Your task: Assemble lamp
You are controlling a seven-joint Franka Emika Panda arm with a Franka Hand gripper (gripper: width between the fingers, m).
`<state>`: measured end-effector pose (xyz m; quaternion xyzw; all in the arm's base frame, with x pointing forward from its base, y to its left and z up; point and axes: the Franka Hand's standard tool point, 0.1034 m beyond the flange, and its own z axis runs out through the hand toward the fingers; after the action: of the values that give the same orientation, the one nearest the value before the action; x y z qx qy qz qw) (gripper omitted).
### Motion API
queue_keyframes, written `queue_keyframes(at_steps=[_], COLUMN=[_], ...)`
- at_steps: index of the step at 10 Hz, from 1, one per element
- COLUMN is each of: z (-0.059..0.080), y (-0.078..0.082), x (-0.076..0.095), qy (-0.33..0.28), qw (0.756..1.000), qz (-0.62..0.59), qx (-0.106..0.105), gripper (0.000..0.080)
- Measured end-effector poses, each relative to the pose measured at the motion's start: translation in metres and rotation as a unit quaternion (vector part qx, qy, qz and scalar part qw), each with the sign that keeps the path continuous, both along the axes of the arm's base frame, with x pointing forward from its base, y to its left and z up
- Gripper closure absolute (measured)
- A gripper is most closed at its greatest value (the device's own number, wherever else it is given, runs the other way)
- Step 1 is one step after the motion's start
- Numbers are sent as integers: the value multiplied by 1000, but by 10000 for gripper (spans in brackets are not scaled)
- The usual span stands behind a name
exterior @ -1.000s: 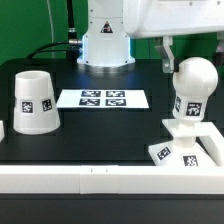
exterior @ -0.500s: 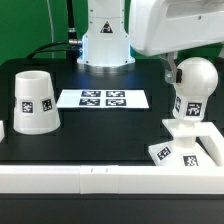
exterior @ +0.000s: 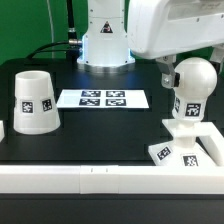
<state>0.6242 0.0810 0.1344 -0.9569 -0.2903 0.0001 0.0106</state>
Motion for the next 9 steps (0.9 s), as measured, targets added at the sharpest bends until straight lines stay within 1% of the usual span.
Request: queue_keyframes(at_steps=[3,4,9], z=[-2,-2,-2], y=[1,3,3], x=[-1,-1,-1], qy=[2,2,2], qw=[1000,1000,1000], qz=[-2,-1,-4], qx=[1,1,1], gripper=[101,227,229])
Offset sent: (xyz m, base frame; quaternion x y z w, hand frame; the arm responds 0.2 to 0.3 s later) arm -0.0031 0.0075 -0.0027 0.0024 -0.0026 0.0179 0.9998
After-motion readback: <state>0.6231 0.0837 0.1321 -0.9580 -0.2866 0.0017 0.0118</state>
